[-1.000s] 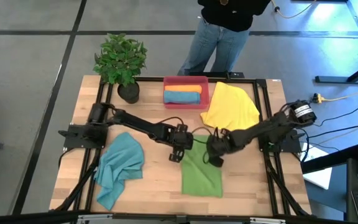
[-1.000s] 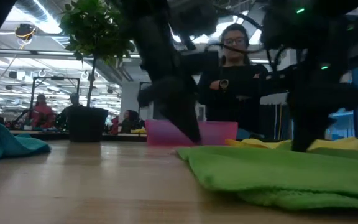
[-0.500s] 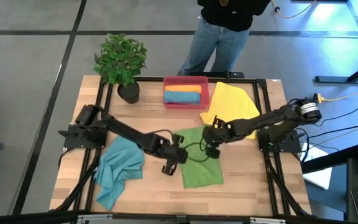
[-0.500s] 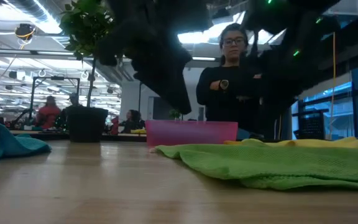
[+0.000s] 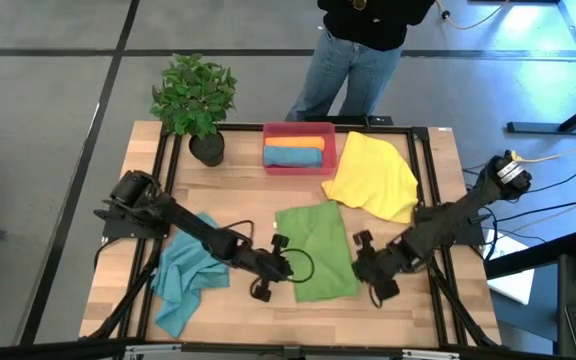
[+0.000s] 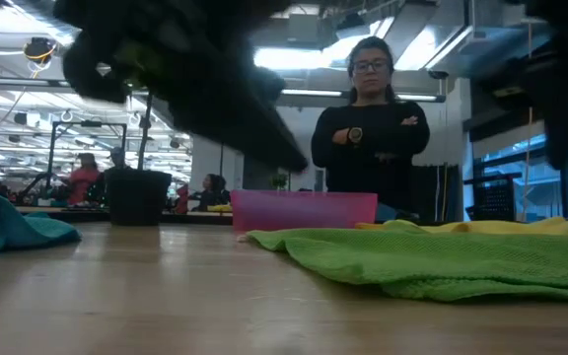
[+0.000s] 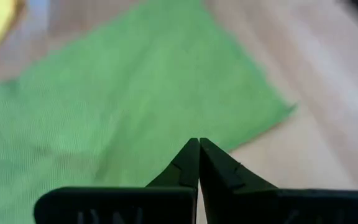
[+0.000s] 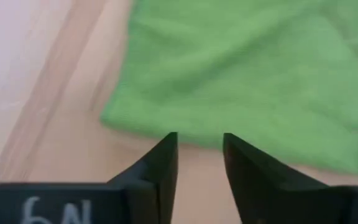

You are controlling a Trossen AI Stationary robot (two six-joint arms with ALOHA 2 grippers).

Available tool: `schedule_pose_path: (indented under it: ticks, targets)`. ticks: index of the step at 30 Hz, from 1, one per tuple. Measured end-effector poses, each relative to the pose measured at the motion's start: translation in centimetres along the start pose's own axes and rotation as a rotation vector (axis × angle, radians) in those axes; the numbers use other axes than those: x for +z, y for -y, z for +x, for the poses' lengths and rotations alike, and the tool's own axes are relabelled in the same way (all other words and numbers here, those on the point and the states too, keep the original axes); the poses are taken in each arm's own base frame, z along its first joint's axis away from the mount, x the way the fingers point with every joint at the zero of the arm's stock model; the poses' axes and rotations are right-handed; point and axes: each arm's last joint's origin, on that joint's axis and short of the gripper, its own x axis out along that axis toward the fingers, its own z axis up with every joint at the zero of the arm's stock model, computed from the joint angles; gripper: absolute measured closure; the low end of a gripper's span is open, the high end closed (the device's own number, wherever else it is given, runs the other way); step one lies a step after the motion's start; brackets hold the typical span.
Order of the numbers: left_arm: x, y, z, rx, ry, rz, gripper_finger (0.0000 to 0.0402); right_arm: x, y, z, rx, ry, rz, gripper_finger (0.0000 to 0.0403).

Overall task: Roll microfiber towels into tight, uniform cylinder then place into a basket
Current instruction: Fold the green towel

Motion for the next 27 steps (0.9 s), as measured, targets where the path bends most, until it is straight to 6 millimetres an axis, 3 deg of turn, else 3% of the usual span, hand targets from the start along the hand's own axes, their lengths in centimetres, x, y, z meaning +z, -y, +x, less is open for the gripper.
schedule_pose_path:
  ticks: [6,12,20,27]
  targets:
    - [-0.3,0.2,-1.1,-0.067,0.241,-0.055,0.0399,-0.7,-3.2,1.3,-0.021,-0.034,-0.169,0.0201]
    - [-0.6,0.3,-1.1,-0.073,0.246,-0.066,0.0394,-1.5,-5.7,2.8,-0.12,-0.055,-0.419,0.0153]
    - [-0.7,0.0,-1.0,-0.063,0.238,-0.074,0.04,-2.4,-7.2,5.6,-0.268,-0.101,-0.61,0.0163]
    - [-0.7,0.0,-1.0,-0.062,0.241,-0.078,0.039,-2.6,-8.1,6.1,-0.329,-0.075,-0.655,0.0196]
